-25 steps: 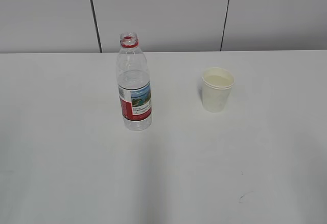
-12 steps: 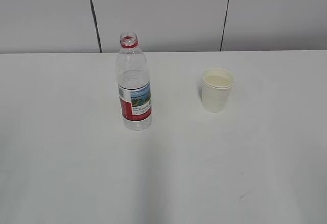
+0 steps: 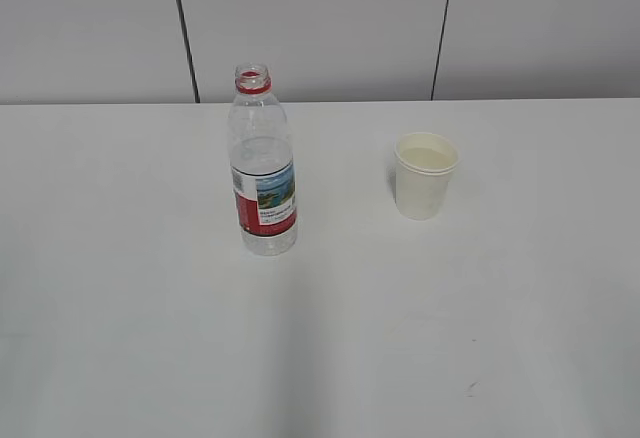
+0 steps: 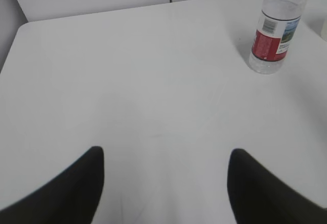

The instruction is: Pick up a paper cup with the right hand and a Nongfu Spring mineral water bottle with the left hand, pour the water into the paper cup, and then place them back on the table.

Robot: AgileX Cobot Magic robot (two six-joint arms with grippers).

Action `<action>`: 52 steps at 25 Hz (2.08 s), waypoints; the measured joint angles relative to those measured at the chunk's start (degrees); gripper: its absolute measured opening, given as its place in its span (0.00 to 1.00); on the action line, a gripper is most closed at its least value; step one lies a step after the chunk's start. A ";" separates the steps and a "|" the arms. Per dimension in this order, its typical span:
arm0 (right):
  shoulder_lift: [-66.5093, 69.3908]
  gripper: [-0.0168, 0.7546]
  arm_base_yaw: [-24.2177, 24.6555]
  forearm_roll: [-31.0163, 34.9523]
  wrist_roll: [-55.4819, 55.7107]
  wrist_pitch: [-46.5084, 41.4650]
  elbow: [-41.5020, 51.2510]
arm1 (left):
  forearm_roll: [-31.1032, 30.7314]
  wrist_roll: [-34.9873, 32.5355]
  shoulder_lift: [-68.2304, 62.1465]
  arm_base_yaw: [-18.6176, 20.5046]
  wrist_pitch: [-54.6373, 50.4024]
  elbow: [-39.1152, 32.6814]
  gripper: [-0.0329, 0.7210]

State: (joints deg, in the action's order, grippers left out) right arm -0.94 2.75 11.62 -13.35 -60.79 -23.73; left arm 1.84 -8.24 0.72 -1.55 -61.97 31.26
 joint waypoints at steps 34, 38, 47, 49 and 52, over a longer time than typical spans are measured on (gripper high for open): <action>0.00 0.78 0.00 0.00 0.00 -0.10 0.00 | 0.23 0.00 0.06 0.00 0.00 0.00 0.65; 0.00 0.78 0.00 0.00 0.00 -0.10 0.00 | 0.23 0.06 0.06 0.00 0.00 0.00 0.65; 0.00 0.78 0.00 0.00 0.00 -0.10 0.00 | 0.28 0.12 0.06 0.00 0.00 0.00 0.65; 0.00 0.78 0.00 0.00 0.00 -0.10 0.00 | 0.28 0.12 0.06 0.00 0.00 0.00 0.65; 0.00 0.78 0.00 0.00 0.00 -0.10 0.00 | 0.28 0.12 0.06 0.00 0.00 0.00 0.65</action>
State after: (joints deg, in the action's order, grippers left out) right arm -0.94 2.75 11.62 -13.35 -60.88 -23.73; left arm 2.12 -8.13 0.78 -1.55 -61.97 31.26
